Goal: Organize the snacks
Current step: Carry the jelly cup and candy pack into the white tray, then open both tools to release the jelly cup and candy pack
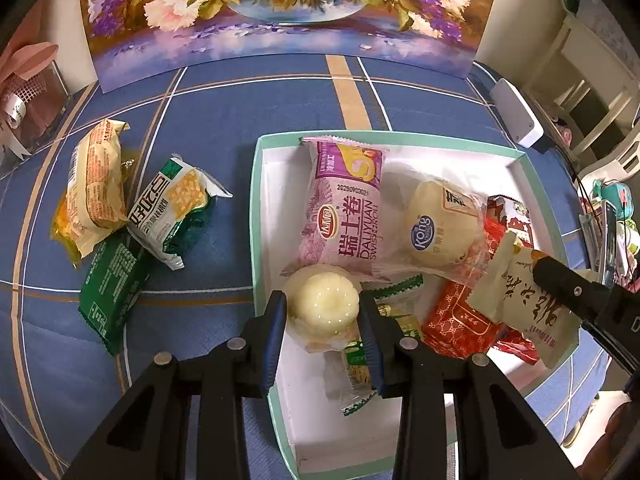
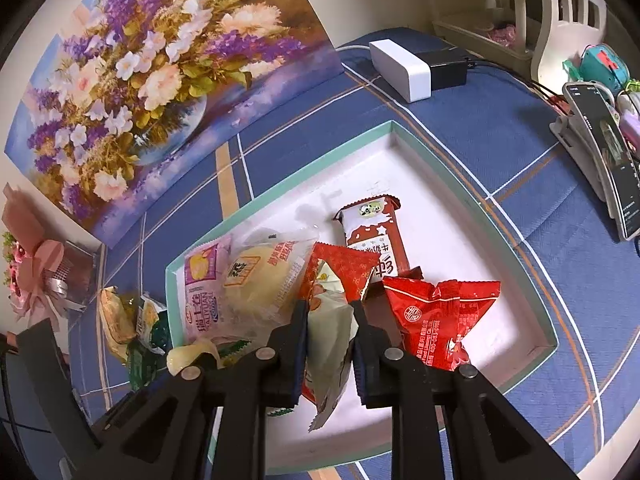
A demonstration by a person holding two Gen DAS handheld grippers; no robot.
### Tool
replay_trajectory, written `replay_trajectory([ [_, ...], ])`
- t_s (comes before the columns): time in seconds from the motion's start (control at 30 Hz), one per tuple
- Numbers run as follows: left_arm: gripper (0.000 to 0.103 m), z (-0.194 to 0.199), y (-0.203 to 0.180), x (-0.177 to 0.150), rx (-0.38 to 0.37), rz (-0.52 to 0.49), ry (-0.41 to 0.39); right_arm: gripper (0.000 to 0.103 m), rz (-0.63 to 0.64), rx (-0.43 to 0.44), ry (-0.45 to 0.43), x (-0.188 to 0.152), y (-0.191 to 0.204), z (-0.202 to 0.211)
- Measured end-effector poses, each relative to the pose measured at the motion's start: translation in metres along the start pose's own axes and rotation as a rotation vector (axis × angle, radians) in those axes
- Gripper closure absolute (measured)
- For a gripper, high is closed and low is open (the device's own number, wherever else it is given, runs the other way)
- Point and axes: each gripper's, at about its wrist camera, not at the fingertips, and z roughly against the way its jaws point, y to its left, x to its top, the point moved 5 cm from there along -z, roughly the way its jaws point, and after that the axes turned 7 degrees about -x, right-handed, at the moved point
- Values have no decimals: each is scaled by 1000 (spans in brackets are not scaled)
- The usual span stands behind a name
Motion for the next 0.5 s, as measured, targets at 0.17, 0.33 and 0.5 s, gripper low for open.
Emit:
replay_trajectory([
  [0.17, 65, 7, 2, 2, -2, 1, -12, 79, 37, -46, -8, -1, 2, 1],
  [0.33, 54, 17, 3, 6, -7, 11, -29, 66, 65, -102, -22, 0, 0, 4],
  [0.5, 44, 28, 4, 9, -10, 14, -45, 50, 95, -128, -40, 1, 2, 9],
])
